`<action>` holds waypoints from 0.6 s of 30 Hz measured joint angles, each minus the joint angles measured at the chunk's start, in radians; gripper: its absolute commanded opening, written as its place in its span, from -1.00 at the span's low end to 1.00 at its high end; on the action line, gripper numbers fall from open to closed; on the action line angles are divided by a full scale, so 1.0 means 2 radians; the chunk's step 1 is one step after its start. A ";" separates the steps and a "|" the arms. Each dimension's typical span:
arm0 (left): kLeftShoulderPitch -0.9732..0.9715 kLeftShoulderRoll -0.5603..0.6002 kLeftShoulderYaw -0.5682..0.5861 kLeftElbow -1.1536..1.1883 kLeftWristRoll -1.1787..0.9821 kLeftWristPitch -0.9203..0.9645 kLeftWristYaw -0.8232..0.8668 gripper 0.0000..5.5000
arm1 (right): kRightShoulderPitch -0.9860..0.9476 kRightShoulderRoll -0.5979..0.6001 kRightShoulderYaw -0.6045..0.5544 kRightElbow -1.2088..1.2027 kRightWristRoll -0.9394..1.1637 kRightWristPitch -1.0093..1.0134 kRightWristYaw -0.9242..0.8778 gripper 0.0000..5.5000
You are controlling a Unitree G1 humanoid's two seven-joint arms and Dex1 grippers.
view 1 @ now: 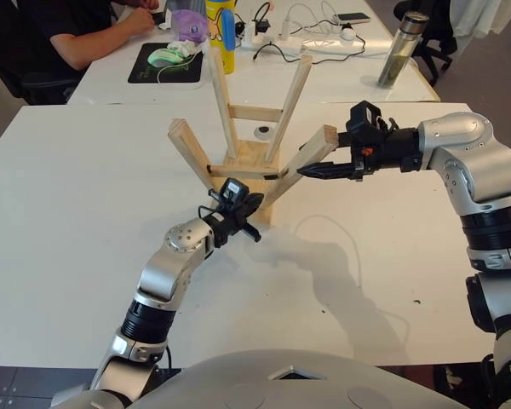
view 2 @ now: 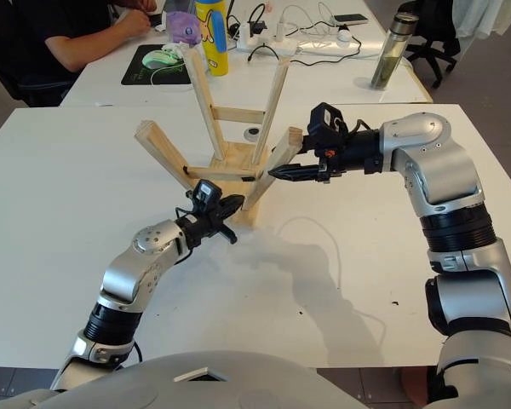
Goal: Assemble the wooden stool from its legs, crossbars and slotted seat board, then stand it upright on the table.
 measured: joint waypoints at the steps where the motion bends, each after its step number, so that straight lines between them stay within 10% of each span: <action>1: 0.000 0.001 0.000 0.003 0.001 0.001 0.000 -1.00 | -0.007 0.002 0.004 0.012 -0.001 0.002 0.000 -0.24; 18: -0.064 0.045 -0.012 0.137 0.110 -0.061 0.021 -1.00 | -0.079 0.019 0.037 0.099 -0.052 -0.024 0.023 -0.24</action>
